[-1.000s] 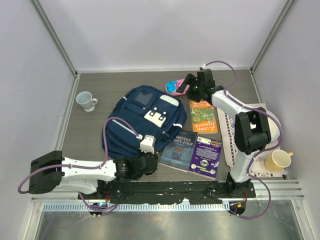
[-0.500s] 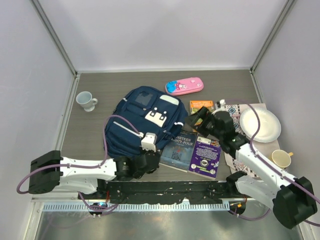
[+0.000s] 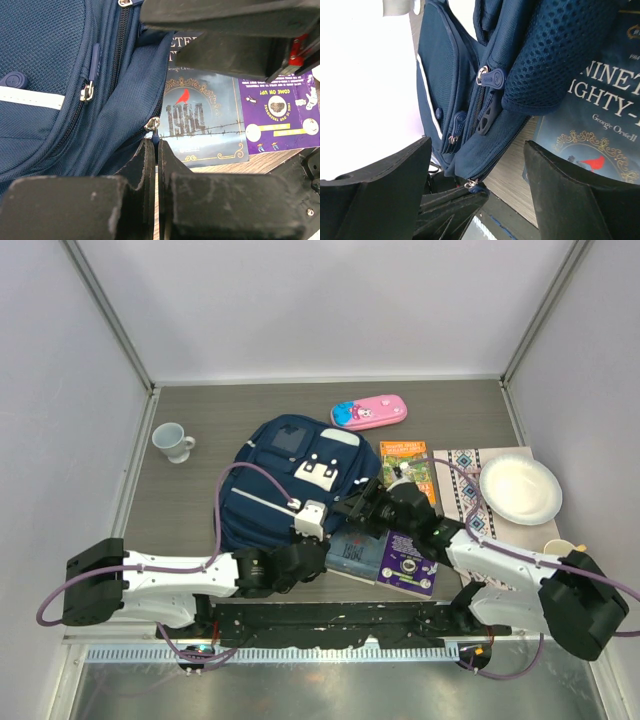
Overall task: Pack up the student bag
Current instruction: Unzip the student bag at the center of the board.
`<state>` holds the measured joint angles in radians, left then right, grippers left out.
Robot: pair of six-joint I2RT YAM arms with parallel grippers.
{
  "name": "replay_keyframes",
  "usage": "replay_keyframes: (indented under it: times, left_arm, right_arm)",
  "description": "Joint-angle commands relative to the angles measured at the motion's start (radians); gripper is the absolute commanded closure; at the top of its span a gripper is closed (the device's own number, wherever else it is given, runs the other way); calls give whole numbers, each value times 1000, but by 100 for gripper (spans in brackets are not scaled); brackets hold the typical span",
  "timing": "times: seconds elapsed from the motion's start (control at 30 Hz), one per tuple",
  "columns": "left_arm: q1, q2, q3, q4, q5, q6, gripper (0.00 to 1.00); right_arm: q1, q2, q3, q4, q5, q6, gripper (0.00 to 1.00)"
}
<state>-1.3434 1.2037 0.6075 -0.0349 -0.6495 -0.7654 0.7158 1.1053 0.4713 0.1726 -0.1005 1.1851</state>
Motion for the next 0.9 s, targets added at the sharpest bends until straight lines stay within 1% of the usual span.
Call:
replay_keyframes:
  times: [0.0, 0.07, 0.1, 0.13, 0.2, 0.23, 0.27, 0.3, 0.33, 0.4, 0.47, 0.5, 0.53, 0.57, 0.63, 0.7, 0.73, 0.77, 0.87]
  left_arm:
    - [-3, -38, 41, 125, -10, 31, 100]
    - [-3, -49, 34, 136, -7, 40, 100]
    - [-3, -58, 32, 141, -4, 44, 100]
    - [-3, -61, 29, 148, 5, 47, 100]
    - [-3, -76, 18, 159, 17, 58, 100]
    - [-3, -81, 15, 165, 28, 60, 100]
    - [-3, -85, 9, 167, 33, 63, 100]
    - [-3, -99, 5, 164, 34, 63, 100]
    - [-3, -107, 3, 147, 34, 61, 100]
    - [-3, -125, -9, 116, 25, 40, 100]
    - [-3, -153, -24, 52, 14, 18, 100]
    - [-3, -161, -31, 34, -5, -26, 100]
    - [-3, -183, -38, -46, -15, -47, 100]
    - [-2, -196, -61, -69, -21, -66, 100]
    - [-3, -225, -90, -141, -41, -135, 100]
    - [-3, -271, -135, -181, -50, -178, 100]
    - [-3, -285, -159, -233, -56, -233, 100]
    - [-3, -317, -170, -256, -56, -256, 100]
    - [-3, -352, -204, -338, -61, -334, 100]
  right_arm:
    - [31, 53, 0, 143, 41, 64, 25]
    - [34, 71, 3, 157, 51, 67, 33]
    - [34, 92, 9, 160, 53, 67, 34]
    - [34, 102, 12, 174, 51, 65, 40]
    - [33, 129, 27, 192, 44, 62, 49]
    - [33, 152, 36, 200, 44, 58, 71]
    - [34, 160, 58, 199, 47, 45, 81]
    - [33, 166, 70, 193, 64, 39, 87]
    - [33, 169, 84, 171, 74, 24, 99]
    - [33, 174, 148, 124, 97, -40, 99]
    - [30, 177, 235, 21, 166, -96, 99]
    - [25, 179, 262, -16, 186, -149, 99]
    - [13, 179, 280, -57, 217, -166, 99]
    - [4, 185, 309, -67, 223, -182, 99]
    - [-27, 197, 334, -85, 210, -212, 99]
    - [-84, 221, 358, -85, 183, -222, 99]
    - [-101, 232, 365, -81, 171, -232, 99]
    - [-133, 240, 383, -81, 153, -239, 99]
    - [-170, 283, 424, -84, 113, -263, 99]
